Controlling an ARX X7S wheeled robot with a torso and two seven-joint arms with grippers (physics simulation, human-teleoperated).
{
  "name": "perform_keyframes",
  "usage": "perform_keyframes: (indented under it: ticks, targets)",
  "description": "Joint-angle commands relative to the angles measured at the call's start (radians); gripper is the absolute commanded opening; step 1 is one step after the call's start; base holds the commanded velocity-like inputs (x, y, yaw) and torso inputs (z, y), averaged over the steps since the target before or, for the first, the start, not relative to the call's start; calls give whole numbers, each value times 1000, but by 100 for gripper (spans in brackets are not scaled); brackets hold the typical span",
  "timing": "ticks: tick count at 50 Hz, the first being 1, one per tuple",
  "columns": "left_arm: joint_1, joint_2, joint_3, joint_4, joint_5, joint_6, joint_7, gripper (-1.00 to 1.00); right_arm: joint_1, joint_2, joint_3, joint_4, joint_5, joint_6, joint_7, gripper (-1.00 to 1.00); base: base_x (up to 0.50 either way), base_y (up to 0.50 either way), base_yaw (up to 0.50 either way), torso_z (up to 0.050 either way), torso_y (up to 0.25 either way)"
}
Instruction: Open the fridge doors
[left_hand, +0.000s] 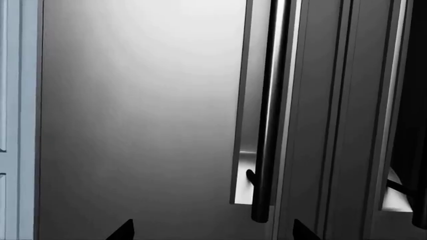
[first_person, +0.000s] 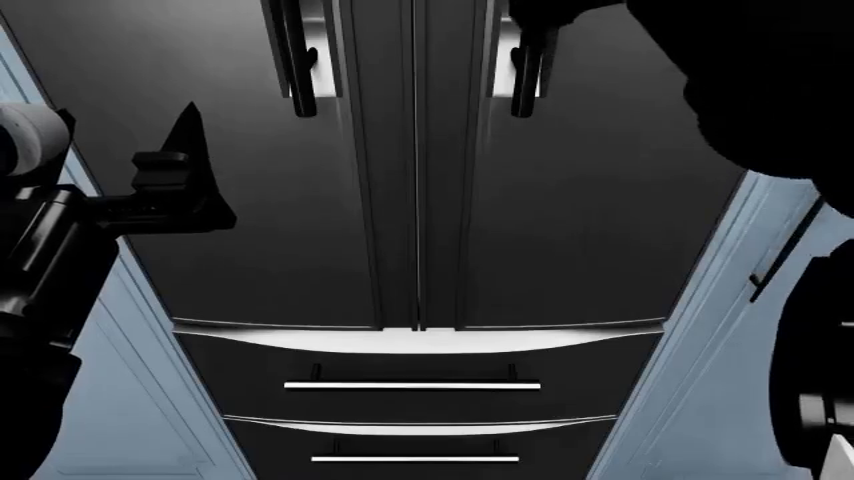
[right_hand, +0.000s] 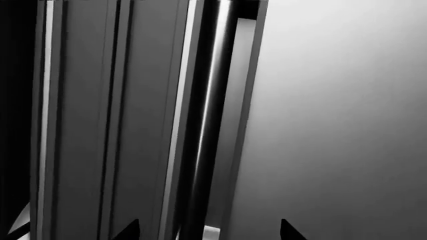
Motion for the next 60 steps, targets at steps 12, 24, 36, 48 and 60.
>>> perform_keyframes:
  ticks: [12, 24, 36, 48, 60]
  targets:
    - [6, -6, 9, -8, -16, 16, -16, 100, 84, -71, -101, 288, -79, -75, -66, 100, 0, 0, 0, 0, 0]
    - [11, -10, 6, -13, -31, 22, -27, 100, 89, -95, -128, 361, -96, -94, -75, 100, 0, 0, 0, 0, 0]
    - [18, -14, 12, -15, -34, 31, -32, 100, 90, -103, -156, 423, -125, -126, -84, 100, 0, 0, 0, 0, 0]
    - [17, -17, 26, -24, -26, 43, -31, 100, 92, -112, -176, 459, -136, -148, -98, 100, 0, 0, 0, 0, 0]
    - [18, -20, 31, -26, -36, 48, -40, 100, 99, -119, -200, 493, -151, -177, -117, 100, 0, 0, 0, 0, 0]
